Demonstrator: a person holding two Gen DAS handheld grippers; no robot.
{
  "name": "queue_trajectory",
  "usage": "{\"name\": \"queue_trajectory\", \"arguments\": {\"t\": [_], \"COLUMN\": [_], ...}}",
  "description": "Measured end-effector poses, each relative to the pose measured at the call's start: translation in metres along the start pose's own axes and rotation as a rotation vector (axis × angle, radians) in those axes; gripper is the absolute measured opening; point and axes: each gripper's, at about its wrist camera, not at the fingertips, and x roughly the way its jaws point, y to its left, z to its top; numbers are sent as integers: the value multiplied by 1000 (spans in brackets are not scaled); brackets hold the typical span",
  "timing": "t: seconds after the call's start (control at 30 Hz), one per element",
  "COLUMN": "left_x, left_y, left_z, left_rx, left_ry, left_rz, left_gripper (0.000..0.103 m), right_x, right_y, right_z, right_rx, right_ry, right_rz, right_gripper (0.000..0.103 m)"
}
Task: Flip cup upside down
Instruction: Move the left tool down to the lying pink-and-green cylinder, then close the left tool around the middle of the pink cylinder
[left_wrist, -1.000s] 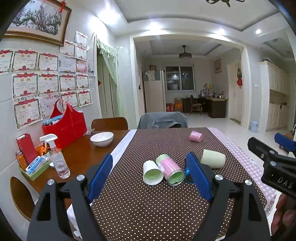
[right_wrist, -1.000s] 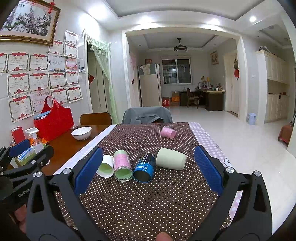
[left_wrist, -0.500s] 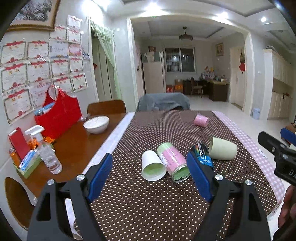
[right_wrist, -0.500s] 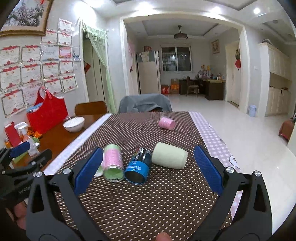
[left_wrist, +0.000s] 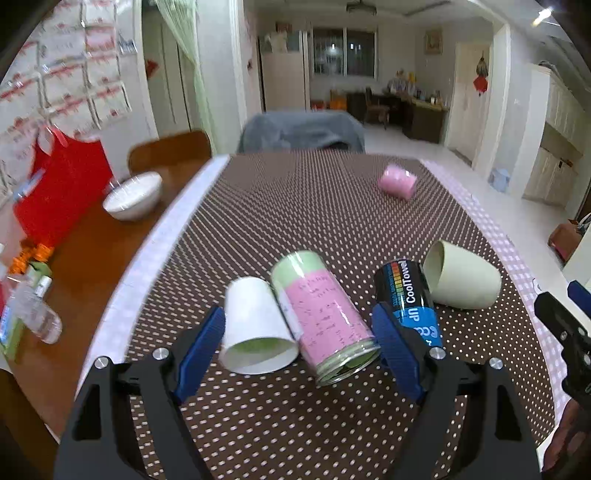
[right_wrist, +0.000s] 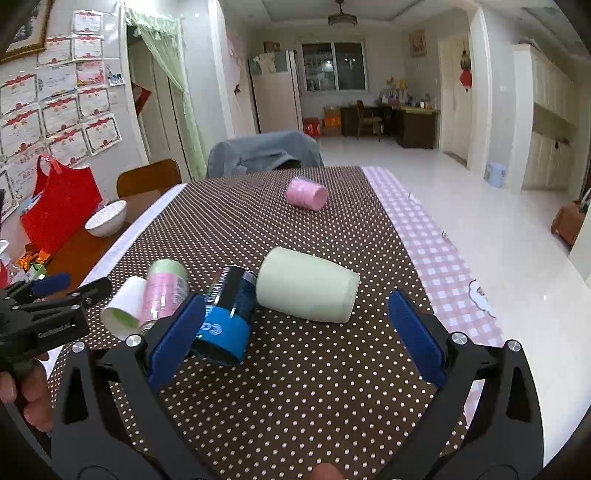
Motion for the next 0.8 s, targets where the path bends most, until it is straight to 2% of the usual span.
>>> {"name": "queue_trajectory", "arguments": {"t": [0.37,0.57,0.8], "left_x": [83,108,129], "left_y": [-6,-9,-11], "left_z": [13,16,20], "left_rx": [-55,-78,-63], "left_ry": [208,260,285], "left_rz": [-68,-112,-105], "left_gripper": [81,80,77], "right_x": [37,48,53], "right_y": [-10,-17,-22], "right_z": [5,5,4], "right_rx": [22,37,51], "right_ry": [61,77,91], "right_rz": [18,20,19], "right_gripper": [97,97,97]}}
